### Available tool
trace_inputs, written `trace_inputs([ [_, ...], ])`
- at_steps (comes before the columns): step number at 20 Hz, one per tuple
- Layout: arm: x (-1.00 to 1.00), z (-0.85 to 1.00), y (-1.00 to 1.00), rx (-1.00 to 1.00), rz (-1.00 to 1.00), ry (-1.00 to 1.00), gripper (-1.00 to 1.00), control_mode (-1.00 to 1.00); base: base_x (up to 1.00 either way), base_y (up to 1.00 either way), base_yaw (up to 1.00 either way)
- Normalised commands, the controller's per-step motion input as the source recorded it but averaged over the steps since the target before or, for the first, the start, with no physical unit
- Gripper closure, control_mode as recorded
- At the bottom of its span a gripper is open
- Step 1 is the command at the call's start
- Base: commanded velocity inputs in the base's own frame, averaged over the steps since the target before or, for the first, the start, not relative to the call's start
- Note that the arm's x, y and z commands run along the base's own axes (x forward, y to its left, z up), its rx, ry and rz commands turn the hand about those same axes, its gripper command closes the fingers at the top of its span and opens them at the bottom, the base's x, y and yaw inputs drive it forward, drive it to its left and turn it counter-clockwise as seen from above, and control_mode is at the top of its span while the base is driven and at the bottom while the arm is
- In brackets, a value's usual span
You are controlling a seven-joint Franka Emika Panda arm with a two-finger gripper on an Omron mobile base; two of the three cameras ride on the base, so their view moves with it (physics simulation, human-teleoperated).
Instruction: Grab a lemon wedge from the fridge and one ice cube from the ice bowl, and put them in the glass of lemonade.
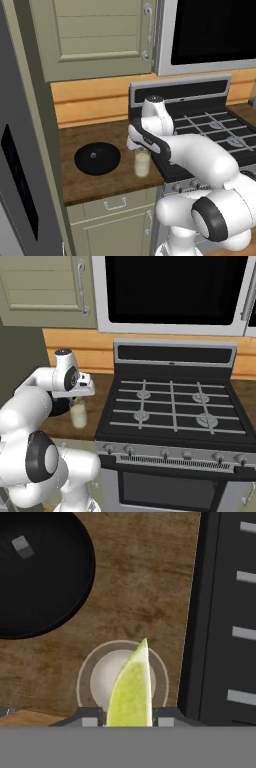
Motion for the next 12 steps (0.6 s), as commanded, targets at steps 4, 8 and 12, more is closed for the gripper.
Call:
trace_inputs([
  [4, 0.00, 0.00, 0.00, 0.00, 0.00, 0.00, -1.00, -1.00, 0.00, 0.00, 0.00],
  [8, 0.00, 0.00, 0.00, 0.00, 0.00, 0.00, -1.00, -1.00, 0.00, 0.00, 0.00],
  [12, -0.01, 0.05, 0.00, 0.00, 0.00, -0.01, -1.00, -1.00, 0.00, 0.00, 0.00],
])
